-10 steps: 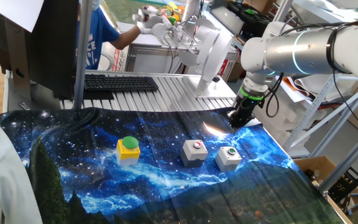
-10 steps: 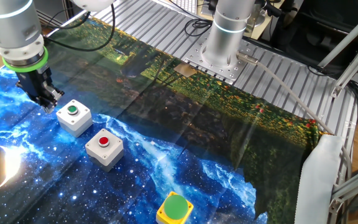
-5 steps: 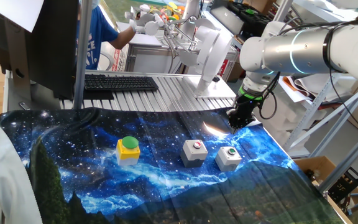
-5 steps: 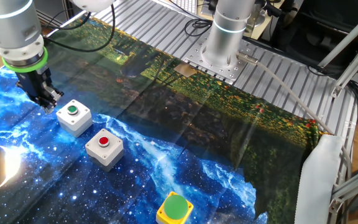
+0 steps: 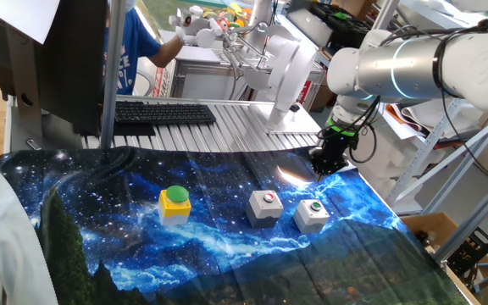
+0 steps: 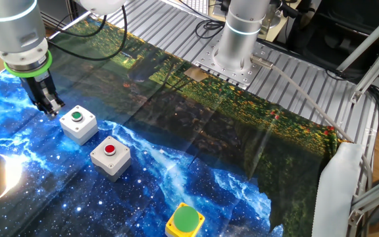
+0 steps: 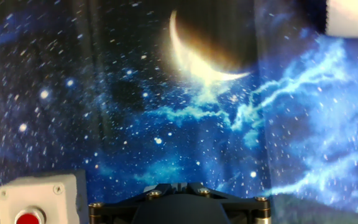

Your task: Press three buttons from left to right in sequence

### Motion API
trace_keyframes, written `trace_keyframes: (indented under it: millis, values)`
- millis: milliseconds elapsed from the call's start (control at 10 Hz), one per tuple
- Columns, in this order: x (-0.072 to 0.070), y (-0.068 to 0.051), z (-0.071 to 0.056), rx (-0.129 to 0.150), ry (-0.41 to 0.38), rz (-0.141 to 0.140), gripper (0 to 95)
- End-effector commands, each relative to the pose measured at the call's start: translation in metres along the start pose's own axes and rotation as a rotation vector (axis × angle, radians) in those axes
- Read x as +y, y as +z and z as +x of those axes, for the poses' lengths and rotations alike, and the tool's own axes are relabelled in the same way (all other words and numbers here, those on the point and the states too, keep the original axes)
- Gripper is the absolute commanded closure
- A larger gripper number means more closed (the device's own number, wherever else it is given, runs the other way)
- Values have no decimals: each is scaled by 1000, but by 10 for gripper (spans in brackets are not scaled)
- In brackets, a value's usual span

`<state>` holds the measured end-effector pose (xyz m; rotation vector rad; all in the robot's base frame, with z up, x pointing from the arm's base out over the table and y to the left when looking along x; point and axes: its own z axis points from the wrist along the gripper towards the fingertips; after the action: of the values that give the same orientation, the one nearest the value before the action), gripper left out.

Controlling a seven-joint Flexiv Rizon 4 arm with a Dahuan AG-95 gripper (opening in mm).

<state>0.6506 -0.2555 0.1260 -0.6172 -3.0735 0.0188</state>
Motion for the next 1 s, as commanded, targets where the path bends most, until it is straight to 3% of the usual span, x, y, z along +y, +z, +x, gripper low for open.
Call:
trace_keyframes:
  millis: [100, 400, 1000]
  values:
    - [0, 0, 0, 17, -89, 17, 950]
    - [0, 0, 0, 27, -112, -8, 950]
    - [0, -1, 0, 17, -143, 3, 950]
